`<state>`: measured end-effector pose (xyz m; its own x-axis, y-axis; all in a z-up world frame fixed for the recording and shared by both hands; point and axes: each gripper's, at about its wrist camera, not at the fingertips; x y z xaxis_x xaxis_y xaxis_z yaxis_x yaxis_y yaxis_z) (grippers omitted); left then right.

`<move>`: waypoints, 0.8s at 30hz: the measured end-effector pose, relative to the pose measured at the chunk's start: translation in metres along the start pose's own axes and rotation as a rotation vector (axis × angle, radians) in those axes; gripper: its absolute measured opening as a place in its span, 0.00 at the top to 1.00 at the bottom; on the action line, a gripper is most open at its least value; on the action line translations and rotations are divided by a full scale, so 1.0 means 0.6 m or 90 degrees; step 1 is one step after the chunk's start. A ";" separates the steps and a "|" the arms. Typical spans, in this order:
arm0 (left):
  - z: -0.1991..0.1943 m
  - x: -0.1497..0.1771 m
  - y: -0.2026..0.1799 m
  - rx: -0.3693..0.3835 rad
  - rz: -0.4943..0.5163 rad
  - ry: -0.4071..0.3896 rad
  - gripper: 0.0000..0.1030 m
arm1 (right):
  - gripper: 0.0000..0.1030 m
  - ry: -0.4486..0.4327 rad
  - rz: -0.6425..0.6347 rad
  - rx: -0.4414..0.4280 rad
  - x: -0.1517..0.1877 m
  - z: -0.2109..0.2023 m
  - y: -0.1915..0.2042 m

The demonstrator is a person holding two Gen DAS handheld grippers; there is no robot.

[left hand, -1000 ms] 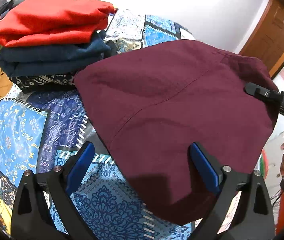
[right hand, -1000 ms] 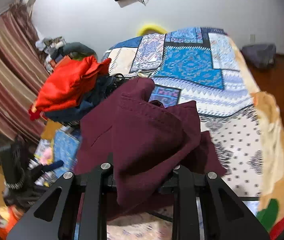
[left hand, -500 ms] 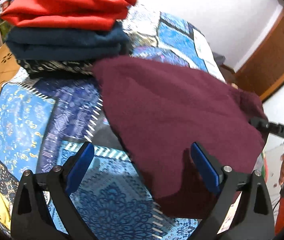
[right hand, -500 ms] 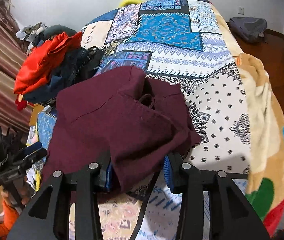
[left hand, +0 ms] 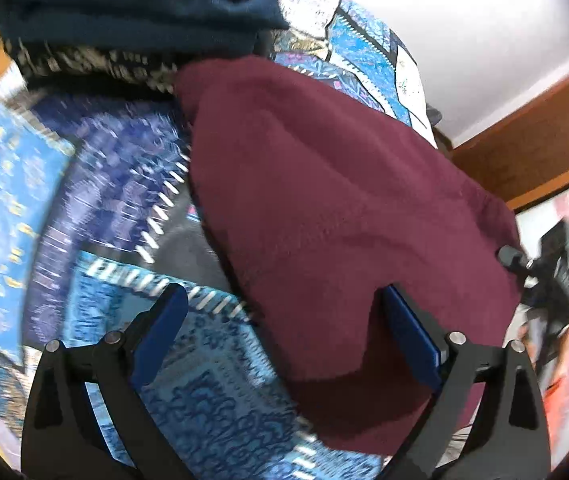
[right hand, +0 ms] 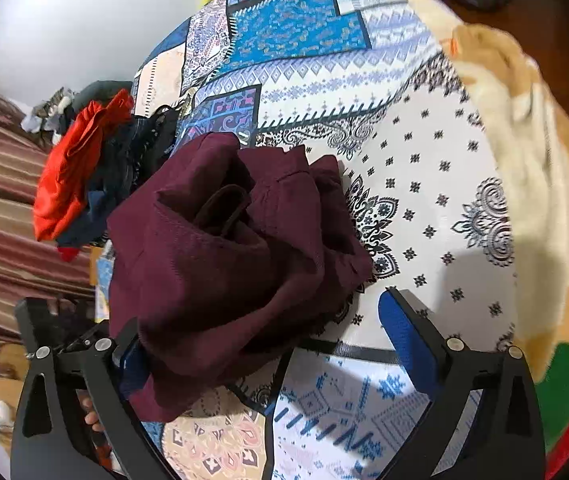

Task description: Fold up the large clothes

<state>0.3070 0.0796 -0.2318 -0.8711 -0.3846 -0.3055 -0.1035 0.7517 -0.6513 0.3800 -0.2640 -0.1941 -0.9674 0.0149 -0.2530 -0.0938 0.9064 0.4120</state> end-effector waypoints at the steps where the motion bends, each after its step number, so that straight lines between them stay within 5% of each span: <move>1: 0.005 -0.005 0.007 0.013 -0.018 0.003 0.04 | 0.02 0.007 0.008 -0.012 -0.002 0.008 -0.002; 9: 0.055 -0.039 0.033 0.067 -0.087 0.021 0.00 | 0.00 0.009 -0.008 -0.002 -0.023 0.038 0.018; 17: 0.084 -0.055 0.011 0.047 -0.067 0.021 0.00 | 0.02 0.001 -0.004 -0.014 -0.020 0.036 0.005; 22: 0.058 -0.038 -0.012 0.048 -0.019 0.004 0.23 | 0.16 -0.025 -0.005 -0.008 -0.006 0.017 0.005; 24: 0.039 -0.028 -0.026 0.046 0.008 -0.003 0.32 | 0.30 -0.036 -0.010 -0.005 -0.003 0.010 0.008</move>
<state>0.3344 0.0619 -0.2329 -0.8697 -0.3777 -0.3178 -0.0571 0.7165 -0.6953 0.3829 -0.2571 -0.1969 -0.9509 0.0252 -0.3085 -0.1103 0.9036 0.4139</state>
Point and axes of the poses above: each gripper's, at about its wrist camera, not at the fingertips, and z roughly the way its jaws point, y to its left, x to its underside, and after that the axes turned 12 degrees about x, right-handed
